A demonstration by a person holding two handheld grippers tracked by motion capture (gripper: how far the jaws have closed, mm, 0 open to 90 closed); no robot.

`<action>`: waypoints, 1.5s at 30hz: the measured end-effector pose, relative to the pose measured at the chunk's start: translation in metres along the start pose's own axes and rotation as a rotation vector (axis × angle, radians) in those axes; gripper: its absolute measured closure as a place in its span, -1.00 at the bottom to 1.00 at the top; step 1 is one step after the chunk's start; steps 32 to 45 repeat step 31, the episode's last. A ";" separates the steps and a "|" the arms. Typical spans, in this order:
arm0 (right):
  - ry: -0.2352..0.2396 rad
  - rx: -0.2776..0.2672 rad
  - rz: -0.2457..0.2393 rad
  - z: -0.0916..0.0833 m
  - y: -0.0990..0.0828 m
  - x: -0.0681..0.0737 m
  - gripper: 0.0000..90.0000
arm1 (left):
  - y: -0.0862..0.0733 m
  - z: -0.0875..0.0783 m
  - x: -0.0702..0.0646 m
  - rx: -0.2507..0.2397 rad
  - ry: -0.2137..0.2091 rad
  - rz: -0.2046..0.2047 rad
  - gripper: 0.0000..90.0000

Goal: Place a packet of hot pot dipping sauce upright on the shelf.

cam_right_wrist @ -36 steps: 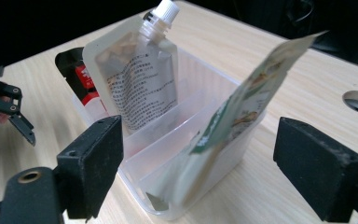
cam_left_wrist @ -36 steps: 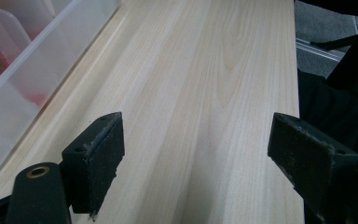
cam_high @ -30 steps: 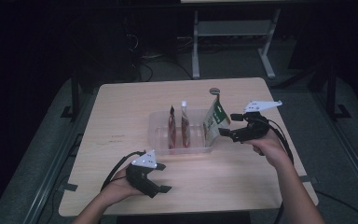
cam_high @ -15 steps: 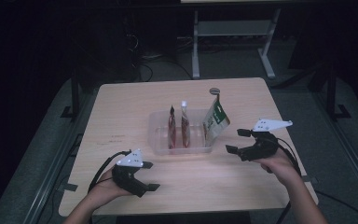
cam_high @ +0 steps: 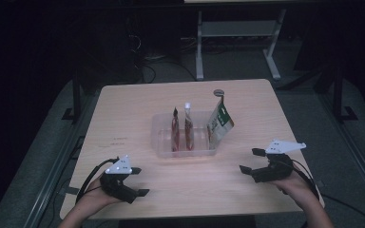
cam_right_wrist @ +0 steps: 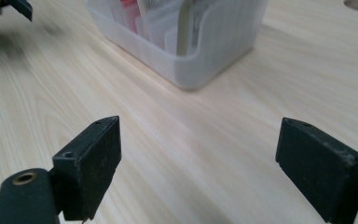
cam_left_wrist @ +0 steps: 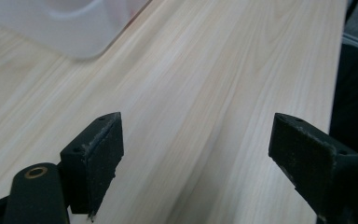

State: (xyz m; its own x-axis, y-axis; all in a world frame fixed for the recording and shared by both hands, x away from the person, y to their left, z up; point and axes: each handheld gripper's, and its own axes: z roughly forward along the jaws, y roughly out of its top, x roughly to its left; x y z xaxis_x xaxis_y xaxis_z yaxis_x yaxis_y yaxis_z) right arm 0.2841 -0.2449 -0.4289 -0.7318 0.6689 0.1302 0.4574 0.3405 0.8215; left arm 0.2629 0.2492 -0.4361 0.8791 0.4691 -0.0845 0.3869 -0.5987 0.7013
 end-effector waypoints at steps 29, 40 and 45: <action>-0.080 0.074 0.016 0.002 -0.039 -0.022 -0.71 | -0.033 -0.006 0.030 0.050 0.116 -0.042 -0.71; -0.079 0.075 0.014 0.002 -0.039 -0.022 -0.71 | -0.033 -0.006 0.031 0.049 0.116 -0.041 -0.71; -0.079 0.075 0.014 0.002 -0.039 -0.022 -0.71 | -0.033 -0.006 0.031 0.049 0.116 -0.041 -0.71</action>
